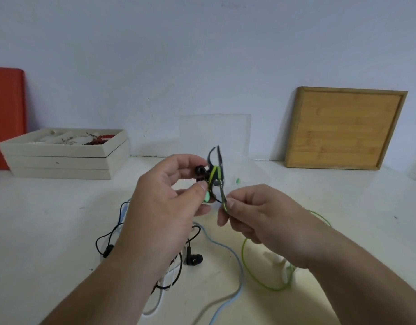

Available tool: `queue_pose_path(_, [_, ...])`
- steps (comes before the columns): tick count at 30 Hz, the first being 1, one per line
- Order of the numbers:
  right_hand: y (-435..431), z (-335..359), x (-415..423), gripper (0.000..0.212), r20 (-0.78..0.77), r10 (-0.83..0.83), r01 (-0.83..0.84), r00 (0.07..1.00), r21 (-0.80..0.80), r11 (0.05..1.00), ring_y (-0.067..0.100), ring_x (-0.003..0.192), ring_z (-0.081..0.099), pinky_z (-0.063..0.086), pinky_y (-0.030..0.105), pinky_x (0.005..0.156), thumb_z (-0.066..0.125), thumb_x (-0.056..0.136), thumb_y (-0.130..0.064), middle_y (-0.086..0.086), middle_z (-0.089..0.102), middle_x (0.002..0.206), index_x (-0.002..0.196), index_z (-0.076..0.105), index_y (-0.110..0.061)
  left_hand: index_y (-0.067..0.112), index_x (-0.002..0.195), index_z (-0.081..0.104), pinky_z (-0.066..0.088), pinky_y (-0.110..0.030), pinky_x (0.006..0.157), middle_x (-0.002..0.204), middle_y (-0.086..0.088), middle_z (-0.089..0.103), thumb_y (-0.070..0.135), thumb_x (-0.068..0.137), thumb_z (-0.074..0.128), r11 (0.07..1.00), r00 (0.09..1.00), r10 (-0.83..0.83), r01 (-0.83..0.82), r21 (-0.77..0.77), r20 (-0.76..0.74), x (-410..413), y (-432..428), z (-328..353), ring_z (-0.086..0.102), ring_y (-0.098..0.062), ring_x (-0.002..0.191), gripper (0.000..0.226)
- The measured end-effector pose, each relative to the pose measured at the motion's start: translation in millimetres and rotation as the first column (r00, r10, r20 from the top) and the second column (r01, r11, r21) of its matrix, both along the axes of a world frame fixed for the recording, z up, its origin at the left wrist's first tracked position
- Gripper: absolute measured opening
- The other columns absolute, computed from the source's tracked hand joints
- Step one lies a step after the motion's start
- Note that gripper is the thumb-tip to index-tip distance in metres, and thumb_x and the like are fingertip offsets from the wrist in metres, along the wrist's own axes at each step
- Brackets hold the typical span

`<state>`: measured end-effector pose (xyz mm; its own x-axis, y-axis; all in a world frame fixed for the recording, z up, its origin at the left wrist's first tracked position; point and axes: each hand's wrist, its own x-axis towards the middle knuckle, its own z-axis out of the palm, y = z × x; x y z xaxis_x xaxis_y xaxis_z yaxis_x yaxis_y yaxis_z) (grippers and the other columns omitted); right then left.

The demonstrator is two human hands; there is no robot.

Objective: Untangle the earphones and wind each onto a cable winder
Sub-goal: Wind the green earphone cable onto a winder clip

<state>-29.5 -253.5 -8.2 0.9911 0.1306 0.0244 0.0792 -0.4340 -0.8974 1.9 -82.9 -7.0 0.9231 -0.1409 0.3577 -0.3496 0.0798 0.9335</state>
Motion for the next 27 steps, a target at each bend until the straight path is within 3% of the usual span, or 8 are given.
queue_pose_path(5, [-0.1,5.1,-6.0,0.035,0.020,0.109,-0.106,0.994,-0.113,0.988,0.009,0.053,0.036,0.030,0.021,0.053,0.048,0.105,-0.027,-0.011,0.045,0.058,0.079,0.070,-0.016,0.022,0.094,0.072,0.060,-0.036,0.067,0.089,-0.001,0.074,-0.003,0.089,0.066,0.995,0.997,0.000,-0.008,-0.098,-0.081,4.6,0.6,-1.9,0.071,-0.017,0.065,0.027])
queue_pose_path(9, [-0.7,11.1,-8.0,0.035,0.091,0.136,-0.127,0.986,-0.106,0.986,0.004,0.051,0.036,0.029,0.017,0.051,0.053,0.102,-0.030,-0.014,0.042,0.054,0.074,0.071,-0.018,0.029,0.092,0.072,0.062,-0.032,0.063,0.089,0.011,0.070,-0.004,0.090,0.064,0.996,0.998,0.054,-0.055,0.064,0.018,1.4,0.8,-1.1,0.072,-0.017,0.066,0.034])
queue_pose_path(13, [-8.2,19.8,-11.4,0.028,0.177,0.051,-0.064,0.983,0.068,0.996,0.010,0.051,0.030,0.023,0.024,0.050,0.059,0.086,-0.035,-0.010,0.039,0.052,0.069,0.069,-0.016,0.033,0.092,0.069,0.058,-0.051,0.066,0.095,0.021,0.064,-0.001,0.088,0.063,0.954,0.979,0.093,-0.139,0.267,0.179,0.1,2.6,0.6,0.067,-0.035,0.064,0.034])
queue_pose_path(18, [-13.3,26.0,-15.4,0.022,0.268,-0.060,0.016,0.961,0.165,0.986,0.023,0.055,0.023,0.016,0.039,0.053,0.063,0.083,-0.027,0.008,0.033,0.056,0.070,0.070,-0.010,0.041,0.091,0.066,0.035,-0.022,0.039,0.072,0.005,0.067,0.007,0.089,0.063,0.893,0.980,-0.041,-0.052,0.447,0.196,-6.2,0.7,-0.9,0.044,-0.016,0.041,0.034])
queue_pose_path(20, [-14.8,28.1,-14.9,0.023,0.327,-0.159,0.137,0.931,0.090,0.987,0.021,0.051,0.027,0.020,0.034,0.050,0.067,0.088,-0.028,0.004,0.036,0.052,0.072,0.071,-0.011,0.042,0.091,0.066,0.033,-0.023,0.038,0.072,-0.009,0.065,0.006,0.090,0.061,0.899,0.985,-0.100,0.029,0.437,0.140,-9.0,-2.3,-0.7,0.038,-0.023,0.041,0.037])
queue_pose_path(22, [-17.3,28.9,-13.7,0.024,0.399,-0.274,0.288,0.875,0.025,0.957,0.010,0.040,0.029,0.027,0.020,0.042,0.068,0.092,-0.023,-0.007,0.036,0.045,0.070,0.071,-0.012,0.041,0.091,0.067,0.031,-0.022,0.039,0.073,-0.008,0.064,0.002,0.090,0.060,0.914,0.986,-0.132,0.081,0.397,0.101,-9.9,-2.8,0.6,0.035,-0.022,0.040,0.040])
queue_pose_path(24, [-19.0,29.6,-12.9,0.023,0.440,-0.343,0.381,0.830,0.002,0.925,0.005,0.034,0.029,0.026,0.012,0.036,0.068,0.091,-0.022,-0.012,0.036,0.040,0.069,0.071,-0.016,0.038,0.091,0.069,0.033,-0.029,0.041,0.082,0.005,0.065,-0.001,0.090,0.060,0.922,0.983,-0.156,0.111,0.370,0.095,-9.9,-2.8,1.3,0.041,-0.031,0.045,0.040])
queue_pose_path(27, [-19.6,28.2,-10.8,0.023,0.423,-0.380,0.410,0.822,0.022,0.912,0.005,0.033,0.030,0.025,0.011,0.036,0.068,0.092,-0.023,-0.012,0.036,0.039,0.071,0.071,-0.015,0.033,0.091,0.071,0.050,-0.055,0.055,0.092,0.014,0.063,-0.005,0.089,0.059,0.934,0.980,-0.188,0.158,0.322,0.065,-11.1,-3.9,4.0,0.055,-0.043,0.061,0.040])
